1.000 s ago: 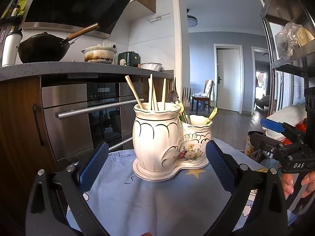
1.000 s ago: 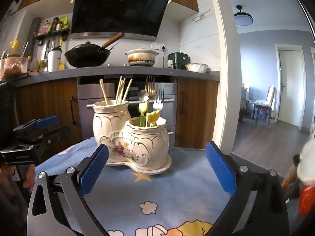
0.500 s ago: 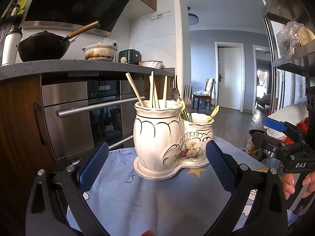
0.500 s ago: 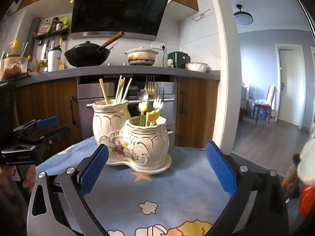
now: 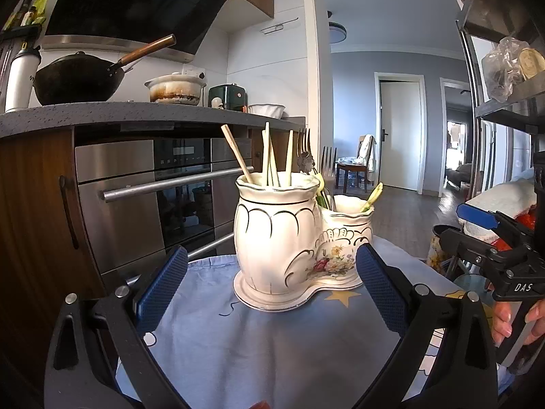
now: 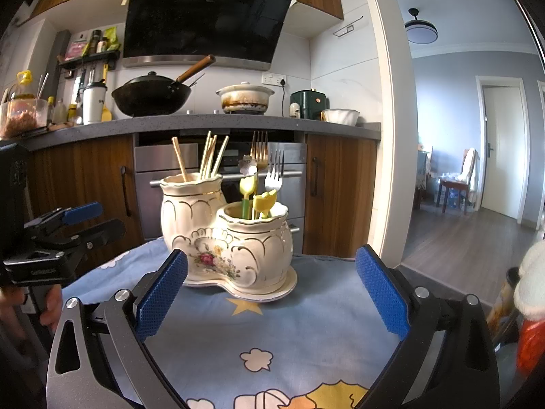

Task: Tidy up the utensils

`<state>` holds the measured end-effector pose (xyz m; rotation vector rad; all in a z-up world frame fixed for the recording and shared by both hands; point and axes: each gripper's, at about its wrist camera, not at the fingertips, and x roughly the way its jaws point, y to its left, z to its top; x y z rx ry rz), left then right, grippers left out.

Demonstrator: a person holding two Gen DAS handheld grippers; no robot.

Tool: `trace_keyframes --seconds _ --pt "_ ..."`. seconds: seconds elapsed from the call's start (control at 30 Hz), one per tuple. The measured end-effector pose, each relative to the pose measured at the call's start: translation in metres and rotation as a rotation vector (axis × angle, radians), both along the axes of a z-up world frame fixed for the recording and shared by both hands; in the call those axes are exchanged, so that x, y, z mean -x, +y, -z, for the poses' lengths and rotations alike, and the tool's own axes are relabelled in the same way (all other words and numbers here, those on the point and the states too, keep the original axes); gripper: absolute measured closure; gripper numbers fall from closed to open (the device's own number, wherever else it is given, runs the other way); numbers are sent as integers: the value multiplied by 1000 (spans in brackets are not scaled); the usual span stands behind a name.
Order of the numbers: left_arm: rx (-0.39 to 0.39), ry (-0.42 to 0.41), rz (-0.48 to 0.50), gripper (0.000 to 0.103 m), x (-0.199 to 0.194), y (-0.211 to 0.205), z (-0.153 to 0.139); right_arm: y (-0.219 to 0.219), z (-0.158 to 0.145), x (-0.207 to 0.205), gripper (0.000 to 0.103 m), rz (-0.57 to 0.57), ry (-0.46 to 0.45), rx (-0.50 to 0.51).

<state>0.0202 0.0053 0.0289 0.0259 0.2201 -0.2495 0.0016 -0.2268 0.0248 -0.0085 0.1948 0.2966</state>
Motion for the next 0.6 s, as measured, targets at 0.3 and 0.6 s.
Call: trace_keyframes --seconds 0.3,0.6 --pt "2 3 -5 6 0 1 0 0 0 0 5 0 0 0" --pt "2 5 -13 6 -2 2 0 0 0 0 5 0 0 0"
